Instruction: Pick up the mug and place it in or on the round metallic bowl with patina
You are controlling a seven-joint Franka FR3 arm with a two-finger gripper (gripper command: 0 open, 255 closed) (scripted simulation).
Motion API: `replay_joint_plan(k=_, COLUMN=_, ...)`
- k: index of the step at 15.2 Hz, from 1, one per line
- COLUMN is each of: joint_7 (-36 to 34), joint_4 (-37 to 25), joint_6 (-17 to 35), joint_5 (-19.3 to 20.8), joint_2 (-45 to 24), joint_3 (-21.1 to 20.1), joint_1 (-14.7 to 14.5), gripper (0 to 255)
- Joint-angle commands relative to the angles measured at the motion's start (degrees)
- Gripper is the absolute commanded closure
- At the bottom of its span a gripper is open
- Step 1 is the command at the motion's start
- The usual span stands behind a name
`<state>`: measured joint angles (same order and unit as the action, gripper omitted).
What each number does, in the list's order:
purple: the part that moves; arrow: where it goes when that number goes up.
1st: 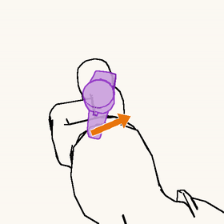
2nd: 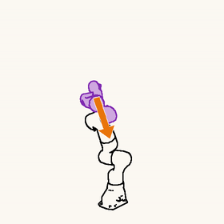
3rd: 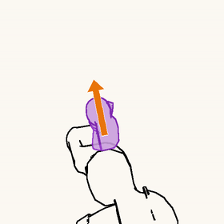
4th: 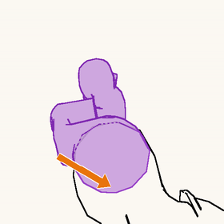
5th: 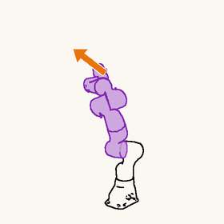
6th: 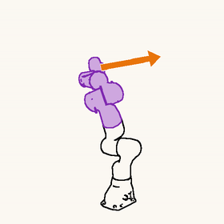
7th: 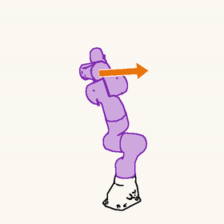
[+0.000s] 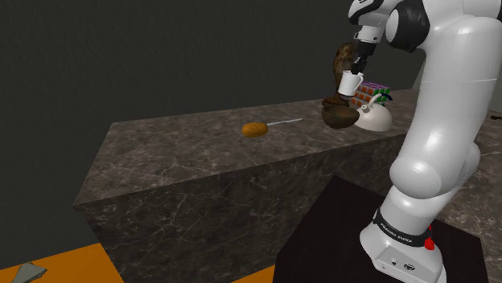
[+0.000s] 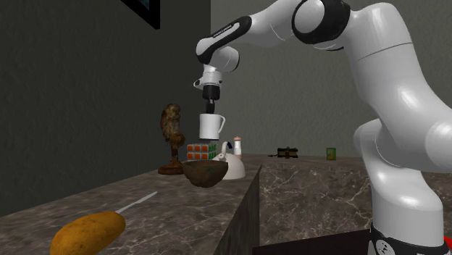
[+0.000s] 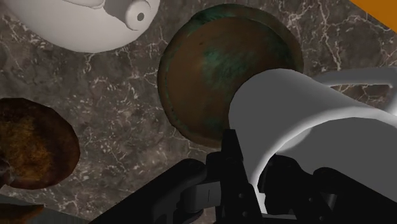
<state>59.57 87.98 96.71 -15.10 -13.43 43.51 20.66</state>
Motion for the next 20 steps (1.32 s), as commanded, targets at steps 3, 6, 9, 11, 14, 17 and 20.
replay_joint_plan(k=3, joint_7=1.9, joint_4=-0.8, joint_6=1.1, joint_5=-2.0, joint_2=-2.9, joint_3=-0.2, joint_1=1.6, gripper=255)
replay_joint_plan(k=6, joint_7=2.2, joint_4=1.5, joint_6=3.4, joint_5=-2.1, joint_2=-2.8, joint_3=-0.3, joint_1=1.3, gripper=255)
replay_joint_plan(k=9, joint_7=2.6, joint_4=3.7, joint_6=5.6, joint_5=-2.3, joint_2=-2.9, joint_3=-0.4, joint_1=1.1, gripper=255)
replay_joint_plan(k=11, joint_7=2.8, joint_4=5.1, joint_6=7.1, joint_5=-2.5, joint_2=-3.1, joint_3=-0.5, joint_1=1.0, gripper=255)
replay_joint_plan(k=14, joint_7=3.3, joint_4=7.0, joint_6=9.2, joint_5=-2.9, joint_2=-3.4, joint_3=-0.7, joint_1=0.9, gripper=255)
replay_joint_plan(k=17, joint_7=3.9, joint_4=9.1, joint_6=11.6, joint_5=-3.4, joint_2=-4.0, joint_3=-0.9, joint_1=0.8, gripper=255)
replay_joint_plan(k=20, joint_7=3.9, joint_4=9.1, joint_6=11.6, joint_5=-3.4, joint_2=-4.0, joint_3=-0.9, joint_1=0.8, gripper=255)
